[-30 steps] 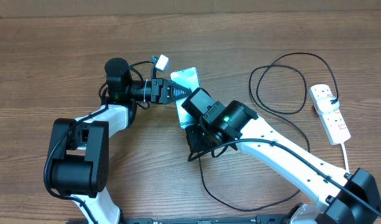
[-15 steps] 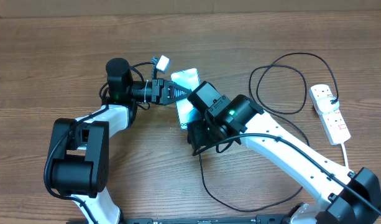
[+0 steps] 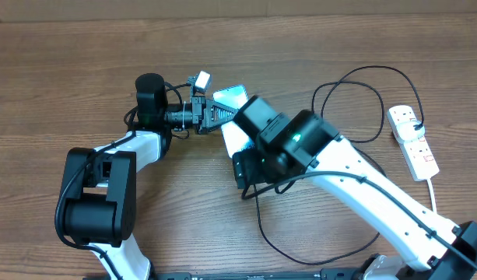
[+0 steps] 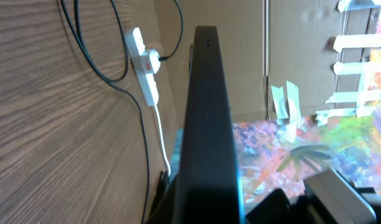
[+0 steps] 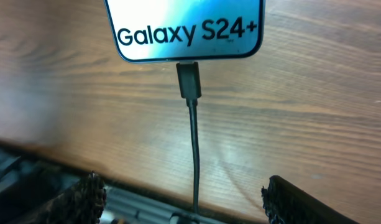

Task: Plug charger to phone and switch on socket
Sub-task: 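Open the right gripper to release the plugged cable and pull away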

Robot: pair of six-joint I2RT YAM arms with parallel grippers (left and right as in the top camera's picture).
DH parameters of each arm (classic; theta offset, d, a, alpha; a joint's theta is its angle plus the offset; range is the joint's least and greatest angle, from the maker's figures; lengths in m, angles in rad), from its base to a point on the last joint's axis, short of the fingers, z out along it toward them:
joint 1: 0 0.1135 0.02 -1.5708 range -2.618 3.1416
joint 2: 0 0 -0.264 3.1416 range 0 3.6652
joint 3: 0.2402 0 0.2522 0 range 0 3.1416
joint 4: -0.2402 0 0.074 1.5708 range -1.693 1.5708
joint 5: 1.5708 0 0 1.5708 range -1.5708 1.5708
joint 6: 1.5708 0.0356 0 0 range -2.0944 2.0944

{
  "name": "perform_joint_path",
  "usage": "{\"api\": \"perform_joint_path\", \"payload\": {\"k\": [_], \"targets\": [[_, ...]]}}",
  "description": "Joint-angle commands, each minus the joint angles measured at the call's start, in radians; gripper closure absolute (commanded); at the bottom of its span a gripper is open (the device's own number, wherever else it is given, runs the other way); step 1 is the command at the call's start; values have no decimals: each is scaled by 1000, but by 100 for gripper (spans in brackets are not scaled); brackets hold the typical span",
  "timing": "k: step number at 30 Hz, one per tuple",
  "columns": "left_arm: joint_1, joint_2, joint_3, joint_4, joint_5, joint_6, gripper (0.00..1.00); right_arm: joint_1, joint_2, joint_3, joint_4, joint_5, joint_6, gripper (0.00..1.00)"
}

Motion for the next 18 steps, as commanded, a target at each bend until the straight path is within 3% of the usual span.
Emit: {"api": "perform_joint_path", "payload": {"k": [1, 3, 12, 18], "targets": [[-6, -9, 7, 2, -18, -8, 96, 58, -20, -55, 27, 194, 95, 20], [-6, -9, 7, 2, -16, -8, 96, 69, -20, -93, 66, 231, 95, 22], [-6, -9, 7, 2, -6, -8, 95, 56, -20, -189, 235, 259, 94, 54], [-6, -9, 7, 2, 2, -8, 96, 56, -8, -220, 294, 259, 94, 64]]}}
